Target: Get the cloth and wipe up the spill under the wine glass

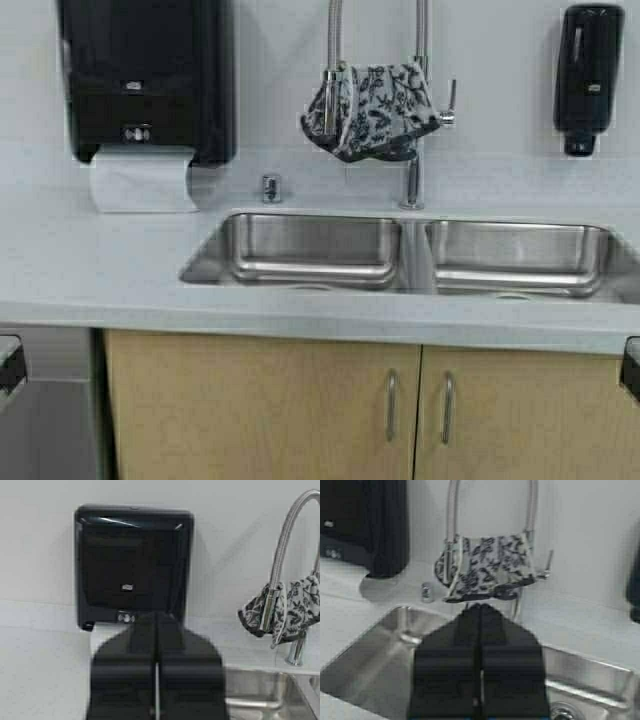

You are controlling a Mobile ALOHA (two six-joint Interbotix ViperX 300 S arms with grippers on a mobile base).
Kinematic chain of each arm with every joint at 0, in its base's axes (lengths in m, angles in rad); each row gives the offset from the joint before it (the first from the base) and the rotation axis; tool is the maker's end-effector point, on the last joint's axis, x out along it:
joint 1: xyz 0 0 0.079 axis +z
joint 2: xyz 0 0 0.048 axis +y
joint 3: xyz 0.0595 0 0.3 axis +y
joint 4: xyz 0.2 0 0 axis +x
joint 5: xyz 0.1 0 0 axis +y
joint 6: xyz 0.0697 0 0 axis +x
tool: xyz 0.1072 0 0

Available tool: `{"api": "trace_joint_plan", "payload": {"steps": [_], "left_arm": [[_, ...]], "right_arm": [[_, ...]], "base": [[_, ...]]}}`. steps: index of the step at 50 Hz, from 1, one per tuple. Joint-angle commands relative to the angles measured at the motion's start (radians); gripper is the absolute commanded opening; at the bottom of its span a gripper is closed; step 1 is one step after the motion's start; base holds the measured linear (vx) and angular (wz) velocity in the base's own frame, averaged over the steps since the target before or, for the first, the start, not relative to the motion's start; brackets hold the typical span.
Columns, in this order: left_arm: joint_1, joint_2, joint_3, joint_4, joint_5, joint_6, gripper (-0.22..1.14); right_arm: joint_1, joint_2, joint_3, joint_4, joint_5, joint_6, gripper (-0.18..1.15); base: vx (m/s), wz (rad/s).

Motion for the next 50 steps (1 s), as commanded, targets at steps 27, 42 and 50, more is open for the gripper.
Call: {"api": "trace_joint_plan", "payload": {"steps": [27,42,50], "left_arm": [[0.000,-0.017,-0.020,-0.005,0.011,-0.002,0.02],[0.000,-0.025,-0.023,-0.005,0.011,-0.003,0.02],[0.000,-0.034,-0.023,-0.005,0.011,-0.003,0.02]], "right_arm": [[0.198,0.586,-0.160,0.003,-0.331,0.002,0.06],[0.196,0.815,-0.186,0.008,-0.491,0.000,0.12],[0.196,0.894,-0.193,0.009,-0.561,0.002,0.30]], "base": [[0.21,0.00],[0.20,0.06],[0.20,0.07]]}}
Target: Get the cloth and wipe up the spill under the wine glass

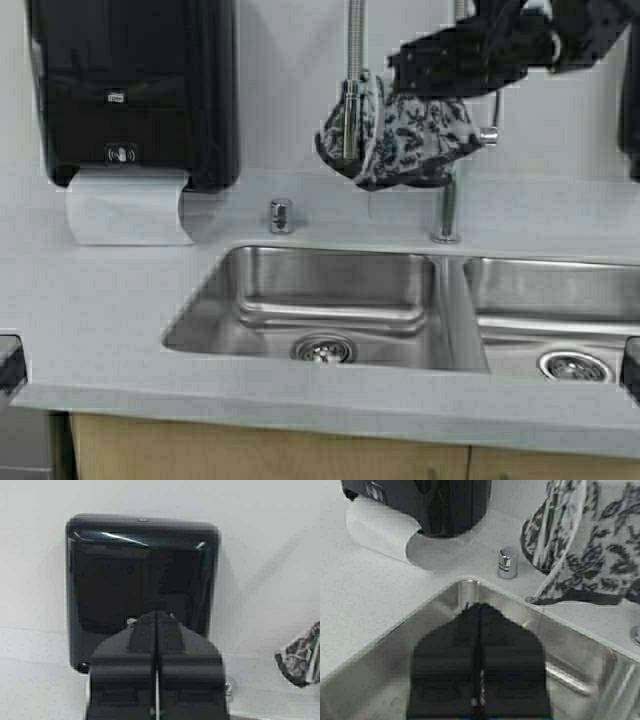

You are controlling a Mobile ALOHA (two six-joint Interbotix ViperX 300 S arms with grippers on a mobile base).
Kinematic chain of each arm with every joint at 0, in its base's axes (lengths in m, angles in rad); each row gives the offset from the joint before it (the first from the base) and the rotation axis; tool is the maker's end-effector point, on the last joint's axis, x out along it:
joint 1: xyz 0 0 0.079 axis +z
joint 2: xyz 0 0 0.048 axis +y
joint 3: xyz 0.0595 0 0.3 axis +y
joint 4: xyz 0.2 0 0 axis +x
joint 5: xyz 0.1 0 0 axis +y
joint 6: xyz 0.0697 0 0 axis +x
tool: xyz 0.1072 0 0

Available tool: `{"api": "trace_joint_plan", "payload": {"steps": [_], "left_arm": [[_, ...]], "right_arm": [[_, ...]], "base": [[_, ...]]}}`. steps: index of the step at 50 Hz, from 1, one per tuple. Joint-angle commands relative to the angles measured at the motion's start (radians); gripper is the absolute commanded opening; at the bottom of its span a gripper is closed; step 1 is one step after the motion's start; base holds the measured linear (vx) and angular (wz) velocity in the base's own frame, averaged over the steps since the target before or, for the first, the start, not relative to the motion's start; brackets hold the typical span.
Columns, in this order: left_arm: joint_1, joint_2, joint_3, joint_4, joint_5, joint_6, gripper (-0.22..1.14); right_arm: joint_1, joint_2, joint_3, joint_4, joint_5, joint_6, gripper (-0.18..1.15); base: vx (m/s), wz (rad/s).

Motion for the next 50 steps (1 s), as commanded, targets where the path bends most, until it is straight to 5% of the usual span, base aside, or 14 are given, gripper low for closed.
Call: {"api": "trace_joint_plan", "payload": {"steps": [1,22,50], "left_arm": [[0.000,-0.003,-0.021,0.000,-0.005,0.002,0.02],[0.000,-0.089,0.005,0.000,0.005,0.003,0.02],[0.000,-0.095,0.008,-0.002,0.032,0.009,0.02]], "right_arm": [[0.003,0.043,-0.025,0.003,-0.064,0.002,0.32],[0.002,0.184,-0.038,0.020,-0.123,0.002,0.96],[-0.008,0.393,-0.222,0.063,-0.150,0.000,0.97]], "base": [[0.20,0.08],[0.20,0.04],[0.11,-0.01]]}}
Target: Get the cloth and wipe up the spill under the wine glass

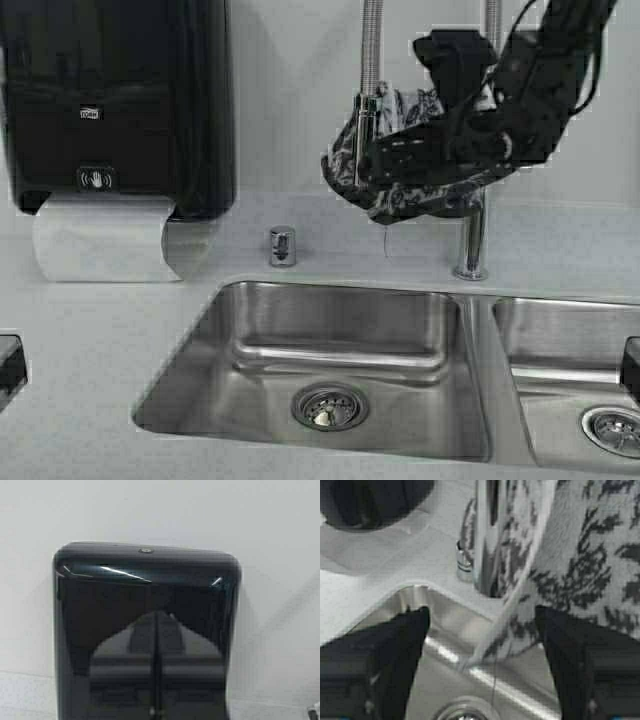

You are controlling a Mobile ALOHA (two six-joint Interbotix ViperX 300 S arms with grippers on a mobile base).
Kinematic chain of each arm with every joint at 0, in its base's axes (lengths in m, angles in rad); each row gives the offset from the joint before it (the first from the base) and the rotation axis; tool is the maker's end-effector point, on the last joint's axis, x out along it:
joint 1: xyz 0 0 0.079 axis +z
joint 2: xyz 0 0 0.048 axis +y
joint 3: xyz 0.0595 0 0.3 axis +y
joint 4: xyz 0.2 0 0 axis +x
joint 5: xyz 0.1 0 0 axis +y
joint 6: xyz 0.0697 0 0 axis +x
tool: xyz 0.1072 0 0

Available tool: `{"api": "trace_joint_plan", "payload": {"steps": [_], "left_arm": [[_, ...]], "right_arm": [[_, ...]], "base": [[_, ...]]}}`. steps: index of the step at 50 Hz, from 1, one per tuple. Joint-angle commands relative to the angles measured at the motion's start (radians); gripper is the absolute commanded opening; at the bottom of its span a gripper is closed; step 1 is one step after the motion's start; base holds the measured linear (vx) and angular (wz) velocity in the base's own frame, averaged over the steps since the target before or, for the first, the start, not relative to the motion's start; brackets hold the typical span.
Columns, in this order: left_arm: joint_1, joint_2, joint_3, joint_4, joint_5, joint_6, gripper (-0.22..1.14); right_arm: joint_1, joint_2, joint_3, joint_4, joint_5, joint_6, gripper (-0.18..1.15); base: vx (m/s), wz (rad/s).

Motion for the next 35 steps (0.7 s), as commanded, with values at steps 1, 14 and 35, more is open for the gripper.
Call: {"api": "trace_joint_plan", "payload": {"steps": [1,14,35], "left_arm": [[0.000,0.015,-0.011,-0.002,-0.005,0.003,0.02],[0.002,0.017,-0.009,0.000,-0.005,0.005,0.02],[0.002,0.017,-0.008,0.000,-0.005,0.005,0.02]], "right_arm": [[-0.008,0.026,-0.075,0.008,-0.009,-0.002,0.97],[-0.028,0.081,-0.137,0.020,-0.009,-0.006,0.97],[-0.035,0.072,-0.123,0.029,-0.012,-0.008,0.22]], "base": [[0.05,-0.01],[0.02,0.00],[0.00,0.00]]}}
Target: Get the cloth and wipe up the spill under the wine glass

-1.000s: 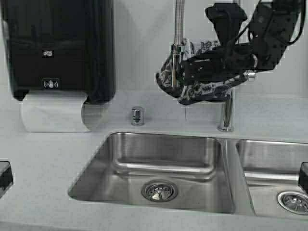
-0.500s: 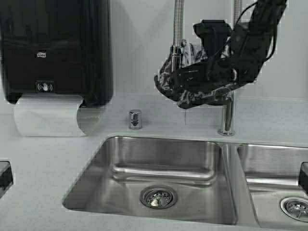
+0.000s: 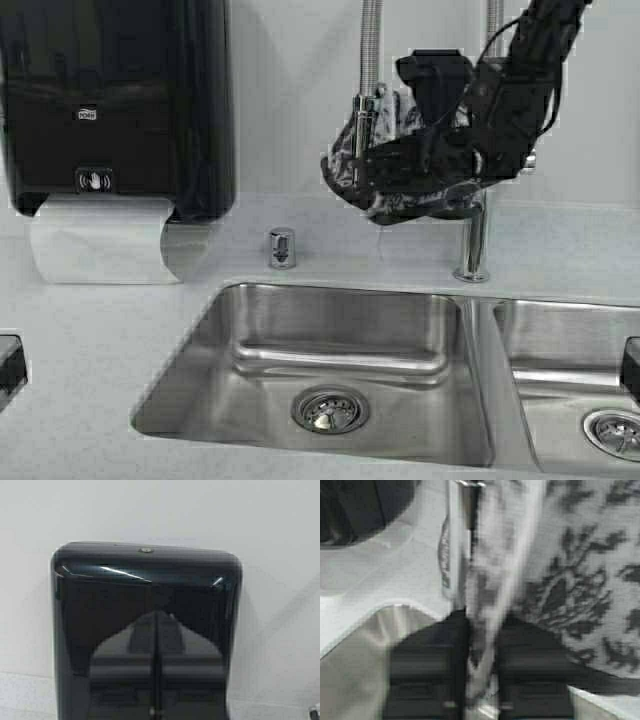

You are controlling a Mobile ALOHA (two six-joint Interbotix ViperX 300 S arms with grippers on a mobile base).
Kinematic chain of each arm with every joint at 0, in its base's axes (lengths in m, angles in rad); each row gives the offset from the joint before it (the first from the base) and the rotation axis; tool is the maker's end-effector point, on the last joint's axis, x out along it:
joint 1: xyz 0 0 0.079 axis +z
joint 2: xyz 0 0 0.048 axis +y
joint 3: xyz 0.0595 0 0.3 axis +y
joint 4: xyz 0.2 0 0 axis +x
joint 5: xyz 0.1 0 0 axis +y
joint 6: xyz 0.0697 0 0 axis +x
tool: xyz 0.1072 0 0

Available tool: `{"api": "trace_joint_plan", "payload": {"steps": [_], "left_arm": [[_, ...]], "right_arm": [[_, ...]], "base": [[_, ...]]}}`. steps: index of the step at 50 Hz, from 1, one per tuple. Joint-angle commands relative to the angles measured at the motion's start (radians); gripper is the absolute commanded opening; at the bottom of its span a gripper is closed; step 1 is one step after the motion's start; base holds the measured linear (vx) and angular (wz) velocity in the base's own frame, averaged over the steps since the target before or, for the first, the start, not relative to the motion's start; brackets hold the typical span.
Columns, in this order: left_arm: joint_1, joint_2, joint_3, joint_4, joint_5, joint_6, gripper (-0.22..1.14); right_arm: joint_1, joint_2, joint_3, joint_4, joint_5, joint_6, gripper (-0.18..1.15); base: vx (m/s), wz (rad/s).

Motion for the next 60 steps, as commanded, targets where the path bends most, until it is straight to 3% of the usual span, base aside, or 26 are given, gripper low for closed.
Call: {"api": "trace_joint_plan", "payload": {"steps": [1,7,20,39,60], "left_arm": [[0.000,0.014,-0.008,0.000,-0.003,0.002,0.02],[0.002,0.015,-0.008,0.000,-0.003,0.002,0.02],[0.000,0.017,-0.002,0.000,-0.003,0.003,0.02],[0.000,0.032,-0.002,0.000,-0.003,0.002,0.02],[0.000,0.032,0.003,0.000,0.003,-0.006,0.02]], "right_arm": [[-0.005,-0.035,0.002,0.002,-0.012,0.002,0.18],[-0.005,-0.100,0.040,0.003,-0.012,0.000,0.03],[-0.005,-0.414,0.086,0.000,0.017,-0.002,0.06],[0.008,-0.715,-0.074,-0.048,0.192,-0.002,0.06],[0.160,-0.881,-0.153,-0.060,0.376,0.002,0.06]], "base": [[-0.01,0.01],[-0.01,0.00],[-0.02,0.02],[-0.05,0.07],[-0.06,0.12]]}}
